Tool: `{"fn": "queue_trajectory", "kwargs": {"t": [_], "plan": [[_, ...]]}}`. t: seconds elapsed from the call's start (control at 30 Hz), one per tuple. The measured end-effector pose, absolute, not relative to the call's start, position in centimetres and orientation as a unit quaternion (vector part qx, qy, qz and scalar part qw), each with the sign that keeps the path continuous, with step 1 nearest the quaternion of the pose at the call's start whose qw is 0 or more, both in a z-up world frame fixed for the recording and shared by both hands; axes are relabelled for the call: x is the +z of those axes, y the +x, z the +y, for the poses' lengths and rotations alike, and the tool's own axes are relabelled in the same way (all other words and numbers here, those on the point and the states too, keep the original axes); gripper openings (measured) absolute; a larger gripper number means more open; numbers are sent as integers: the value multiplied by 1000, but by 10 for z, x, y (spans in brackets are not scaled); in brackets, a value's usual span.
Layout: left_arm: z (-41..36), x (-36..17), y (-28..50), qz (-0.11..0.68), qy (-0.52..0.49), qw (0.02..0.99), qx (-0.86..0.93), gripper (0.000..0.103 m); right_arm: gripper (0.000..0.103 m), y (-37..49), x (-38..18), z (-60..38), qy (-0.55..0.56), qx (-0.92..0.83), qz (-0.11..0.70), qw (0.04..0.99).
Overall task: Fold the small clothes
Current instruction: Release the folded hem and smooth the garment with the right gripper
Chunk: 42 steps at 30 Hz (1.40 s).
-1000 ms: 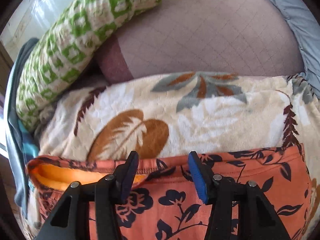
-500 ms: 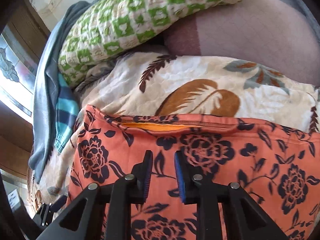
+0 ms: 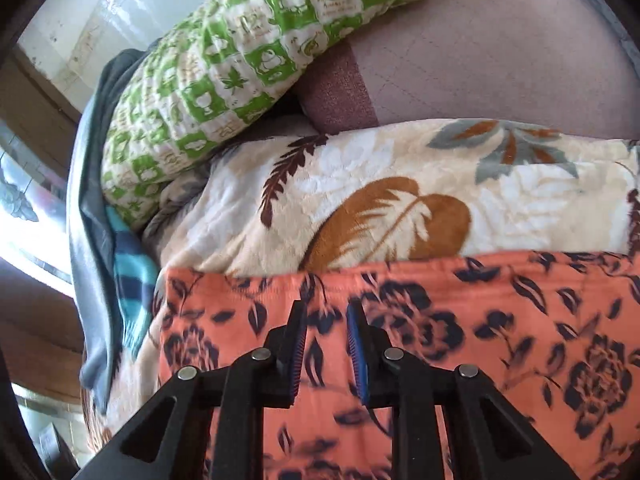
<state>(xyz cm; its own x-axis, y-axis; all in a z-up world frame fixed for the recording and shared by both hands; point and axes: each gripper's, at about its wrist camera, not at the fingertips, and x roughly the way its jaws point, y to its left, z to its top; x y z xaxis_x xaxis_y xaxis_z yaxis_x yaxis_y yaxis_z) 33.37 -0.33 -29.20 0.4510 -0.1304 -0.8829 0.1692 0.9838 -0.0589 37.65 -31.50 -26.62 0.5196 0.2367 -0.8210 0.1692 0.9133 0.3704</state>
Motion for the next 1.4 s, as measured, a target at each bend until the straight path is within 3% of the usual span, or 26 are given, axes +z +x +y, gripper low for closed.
{"fn": "queue_trajectory", "kwargs": {"t": [0.2, 0.33, 0.43, 0.6, 0.8, 1.4], "plan": [[1, -282, 313, 500, 7, 861, -92, 87, 24, 240, -268, -341, 171, 11, 497, 851], [-10, -300, 313, 509, 50, 857, -64, 86, 24, 198, -329, -364, 168, -32, 555, 814], [4, -307, 313, 534, 5, 844, -49, 86, 24, 178, -318, -370, 206, -27, 513, 833], [20, -275, 283, 501, -21, 864, -41, 86, 24, 136, -293, -375, 247, -8, 437, 865], [32, -279, 244, 513, -192, 832, -90, 86, 24, 131, -275, -372, 298, 23, 383, 874], [-51, -313, 284, 491, -268, 806, -192, 89, 24, 127, -273, -396, 315, 17, 359, 879]]}}
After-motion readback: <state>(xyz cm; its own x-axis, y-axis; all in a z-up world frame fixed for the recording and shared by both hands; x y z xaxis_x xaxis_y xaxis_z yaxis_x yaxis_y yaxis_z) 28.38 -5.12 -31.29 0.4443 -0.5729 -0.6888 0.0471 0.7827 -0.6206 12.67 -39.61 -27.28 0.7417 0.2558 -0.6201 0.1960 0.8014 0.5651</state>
